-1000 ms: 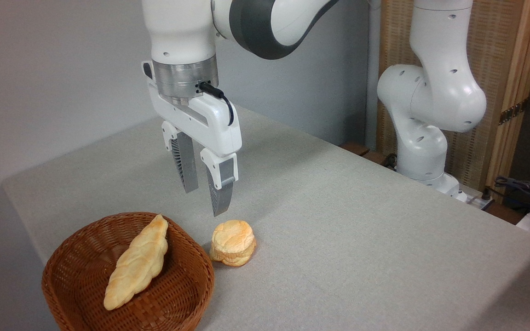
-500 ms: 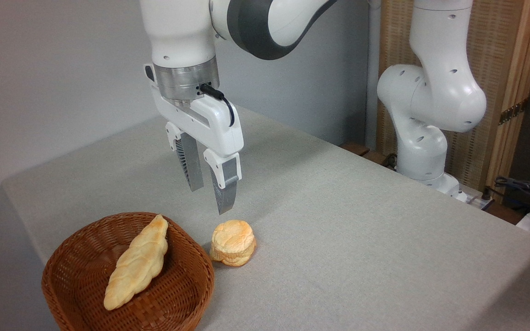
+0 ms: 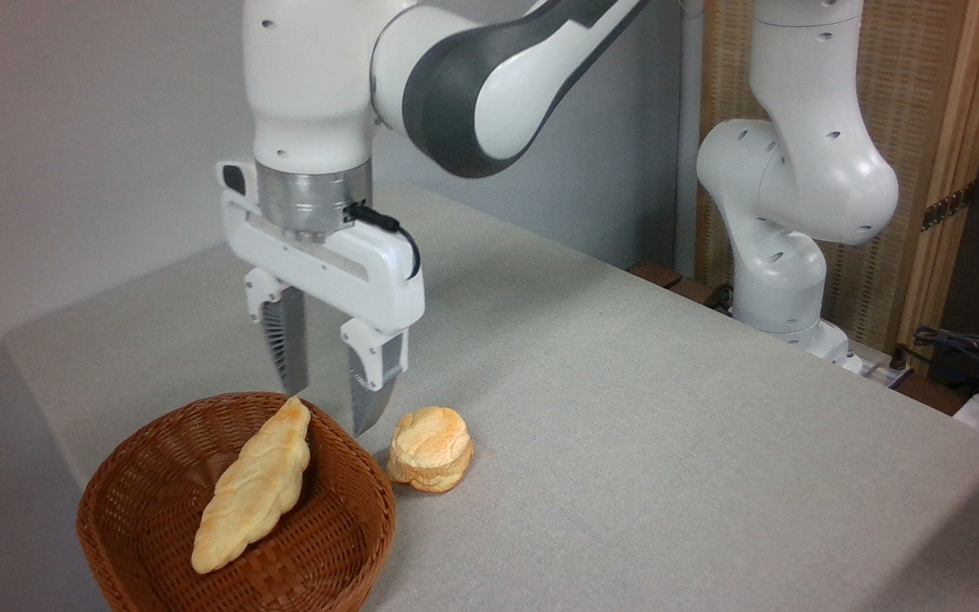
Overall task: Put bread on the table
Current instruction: 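Lower the gripper down onto the long bread roll in the basket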
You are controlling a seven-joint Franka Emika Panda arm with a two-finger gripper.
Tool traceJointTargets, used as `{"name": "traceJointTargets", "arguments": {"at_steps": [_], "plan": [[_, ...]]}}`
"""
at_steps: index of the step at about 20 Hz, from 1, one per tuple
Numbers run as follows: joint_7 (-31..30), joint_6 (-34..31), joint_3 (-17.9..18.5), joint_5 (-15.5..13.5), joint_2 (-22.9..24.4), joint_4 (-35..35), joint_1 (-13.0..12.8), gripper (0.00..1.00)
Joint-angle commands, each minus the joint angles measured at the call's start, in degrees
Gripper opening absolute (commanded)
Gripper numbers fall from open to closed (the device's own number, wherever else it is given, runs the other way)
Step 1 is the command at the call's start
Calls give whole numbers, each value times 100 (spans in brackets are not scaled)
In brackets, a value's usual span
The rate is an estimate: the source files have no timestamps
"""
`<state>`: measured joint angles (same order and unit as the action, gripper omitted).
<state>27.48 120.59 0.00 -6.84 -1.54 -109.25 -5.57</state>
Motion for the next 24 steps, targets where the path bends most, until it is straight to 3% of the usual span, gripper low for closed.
{"name": "traceJointTargets", "arguments": {"at_steps": [1,12,17,20,24], "plan": [[-401,543,-141,-80,-320,333,47,100],[-393,1290,-395,-10,-1147,545,39,100],[-349,1344,-404,7,-1235,536,3,100],[-340,1213,-404,357,-1253,510,3,100],[-314,502,-413,859,-1253,518,-5,100]]}}
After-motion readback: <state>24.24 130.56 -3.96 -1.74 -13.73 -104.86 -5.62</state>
